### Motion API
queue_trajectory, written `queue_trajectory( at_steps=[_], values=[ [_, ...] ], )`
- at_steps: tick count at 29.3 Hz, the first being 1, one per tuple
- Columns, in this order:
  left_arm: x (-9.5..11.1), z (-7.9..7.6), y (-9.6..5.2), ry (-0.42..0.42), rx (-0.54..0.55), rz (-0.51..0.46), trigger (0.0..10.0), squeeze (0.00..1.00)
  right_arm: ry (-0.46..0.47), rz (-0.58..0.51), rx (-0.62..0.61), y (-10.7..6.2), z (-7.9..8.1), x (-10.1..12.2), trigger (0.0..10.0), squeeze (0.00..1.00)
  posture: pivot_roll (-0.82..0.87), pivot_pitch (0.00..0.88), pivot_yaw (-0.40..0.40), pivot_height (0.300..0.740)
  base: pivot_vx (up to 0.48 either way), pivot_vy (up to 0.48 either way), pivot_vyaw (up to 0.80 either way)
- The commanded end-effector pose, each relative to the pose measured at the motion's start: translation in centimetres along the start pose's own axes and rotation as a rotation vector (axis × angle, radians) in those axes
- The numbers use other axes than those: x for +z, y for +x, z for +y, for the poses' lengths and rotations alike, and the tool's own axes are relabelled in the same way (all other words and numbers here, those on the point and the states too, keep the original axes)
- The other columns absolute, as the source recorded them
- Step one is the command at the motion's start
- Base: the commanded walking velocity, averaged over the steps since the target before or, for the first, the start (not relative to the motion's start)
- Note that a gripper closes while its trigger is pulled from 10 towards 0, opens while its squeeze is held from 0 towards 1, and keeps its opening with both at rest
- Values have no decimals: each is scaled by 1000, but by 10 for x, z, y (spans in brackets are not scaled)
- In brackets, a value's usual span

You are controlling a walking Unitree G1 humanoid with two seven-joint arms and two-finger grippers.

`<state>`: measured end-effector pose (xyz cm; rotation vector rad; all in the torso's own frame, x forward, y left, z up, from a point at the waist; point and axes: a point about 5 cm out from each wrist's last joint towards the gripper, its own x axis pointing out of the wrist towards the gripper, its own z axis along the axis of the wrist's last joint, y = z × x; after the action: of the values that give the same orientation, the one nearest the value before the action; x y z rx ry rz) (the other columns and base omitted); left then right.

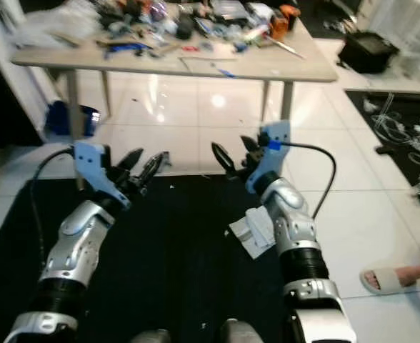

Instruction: Picking trash to rubbish bin

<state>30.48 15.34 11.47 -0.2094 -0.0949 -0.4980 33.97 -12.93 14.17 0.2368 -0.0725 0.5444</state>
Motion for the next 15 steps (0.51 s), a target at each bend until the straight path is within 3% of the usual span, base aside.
queue_trajectory(
  at_steps=[1,15],
  values=[
    [-3,0,-1,-1,-2,13,10000,0,1,1,-5,-1,-2,1,10000,0,12,0,-26,740,480,0,0],
    [-3,0,0,0,-6,12,10000,0,-2,-2,-3,-1,-2,1,10000,0,12,0,-26,740,480,0,0]
  ],
)
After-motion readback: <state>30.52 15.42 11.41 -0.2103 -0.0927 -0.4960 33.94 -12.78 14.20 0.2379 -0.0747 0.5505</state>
